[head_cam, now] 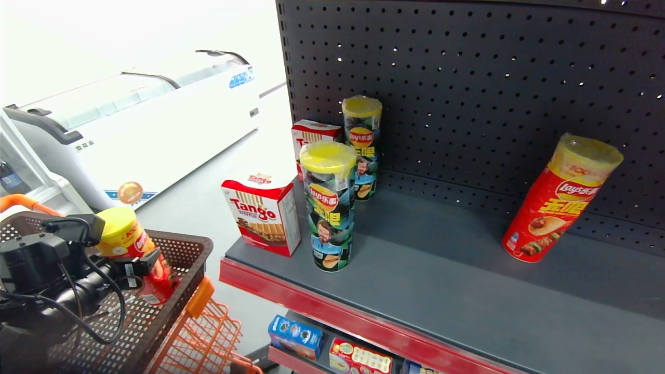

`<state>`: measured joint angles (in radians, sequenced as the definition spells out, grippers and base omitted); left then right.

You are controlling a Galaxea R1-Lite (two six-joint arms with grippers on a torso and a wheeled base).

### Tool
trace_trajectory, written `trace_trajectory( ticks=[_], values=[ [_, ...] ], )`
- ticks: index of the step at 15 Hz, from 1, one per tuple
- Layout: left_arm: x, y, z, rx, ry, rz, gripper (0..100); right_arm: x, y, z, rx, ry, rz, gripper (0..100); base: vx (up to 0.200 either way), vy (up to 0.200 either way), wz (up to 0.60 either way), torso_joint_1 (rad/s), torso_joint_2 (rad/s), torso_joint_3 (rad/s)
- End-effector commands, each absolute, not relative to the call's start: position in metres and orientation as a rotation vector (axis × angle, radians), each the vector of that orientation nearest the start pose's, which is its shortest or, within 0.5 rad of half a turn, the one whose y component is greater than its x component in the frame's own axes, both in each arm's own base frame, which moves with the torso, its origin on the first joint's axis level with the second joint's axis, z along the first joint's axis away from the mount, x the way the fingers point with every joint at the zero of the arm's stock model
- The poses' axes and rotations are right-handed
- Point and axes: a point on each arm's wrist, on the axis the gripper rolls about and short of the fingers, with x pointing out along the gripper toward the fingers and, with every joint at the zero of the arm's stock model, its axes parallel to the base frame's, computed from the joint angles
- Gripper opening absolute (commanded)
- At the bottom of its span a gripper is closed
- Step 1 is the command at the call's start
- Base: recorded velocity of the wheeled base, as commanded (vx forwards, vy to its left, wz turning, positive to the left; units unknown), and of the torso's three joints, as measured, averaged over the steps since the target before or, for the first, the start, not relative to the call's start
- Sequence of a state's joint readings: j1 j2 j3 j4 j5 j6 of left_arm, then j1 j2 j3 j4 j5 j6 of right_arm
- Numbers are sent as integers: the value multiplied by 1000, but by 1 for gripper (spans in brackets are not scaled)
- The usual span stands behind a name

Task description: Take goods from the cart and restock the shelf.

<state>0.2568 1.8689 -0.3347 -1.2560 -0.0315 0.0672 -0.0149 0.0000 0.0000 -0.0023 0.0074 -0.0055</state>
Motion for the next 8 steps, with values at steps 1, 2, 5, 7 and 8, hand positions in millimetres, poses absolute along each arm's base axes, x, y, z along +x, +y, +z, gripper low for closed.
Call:
trace_trajectory(
  ticks=[1,2,5,7,8],
  values=[
    [267,69,83,27,292,212,0,-23,1,76,-6,0,-8,100,0,0,0,0,0,0],
    [267,69,83,29,291,211,0,-23,1,76,-6,-2,-8,100,0,0,0,0,0,0],
    [267,70,82,38,294,219,0,-23,1,76,-5,-2,-8,100,0,0,0,0,0,0],
    [266,69,86,37,281,218,0,-23,1,76,-6,-2,-8,100,0,0,0,0,0,0],
    [262,68,95,36,253,217,0,-23,1,76,-6,0,-8,100,0,0,0,0,0,0]
  ],
)
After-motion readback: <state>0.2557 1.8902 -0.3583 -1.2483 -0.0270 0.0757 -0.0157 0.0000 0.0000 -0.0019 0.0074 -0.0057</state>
